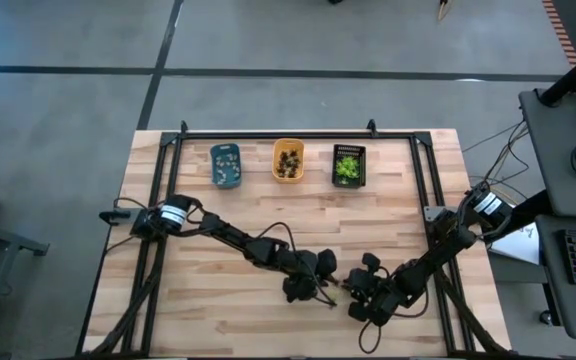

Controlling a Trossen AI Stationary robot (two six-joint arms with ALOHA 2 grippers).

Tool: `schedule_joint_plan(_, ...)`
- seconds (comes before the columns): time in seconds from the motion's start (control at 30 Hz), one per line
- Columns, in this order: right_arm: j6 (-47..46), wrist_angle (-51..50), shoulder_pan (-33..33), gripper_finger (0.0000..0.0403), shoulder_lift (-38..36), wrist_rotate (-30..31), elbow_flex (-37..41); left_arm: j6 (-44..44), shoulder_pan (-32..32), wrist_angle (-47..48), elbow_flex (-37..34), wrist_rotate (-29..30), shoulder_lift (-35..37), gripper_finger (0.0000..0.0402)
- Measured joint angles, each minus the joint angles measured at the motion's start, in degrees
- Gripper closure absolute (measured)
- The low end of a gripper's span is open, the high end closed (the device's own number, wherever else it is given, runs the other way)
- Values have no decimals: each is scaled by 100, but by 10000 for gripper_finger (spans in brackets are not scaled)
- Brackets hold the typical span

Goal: Sort Halloween decoration
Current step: Put the black spider toy into the orange bin

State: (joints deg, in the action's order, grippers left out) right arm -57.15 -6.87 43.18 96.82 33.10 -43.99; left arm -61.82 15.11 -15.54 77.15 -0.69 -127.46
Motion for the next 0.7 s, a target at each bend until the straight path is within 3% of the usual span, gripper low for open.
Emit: schedule_joint_plan(0.7,272,116,-272,340,-38,-50,-2,421,-188,402,1,-1,82,288)
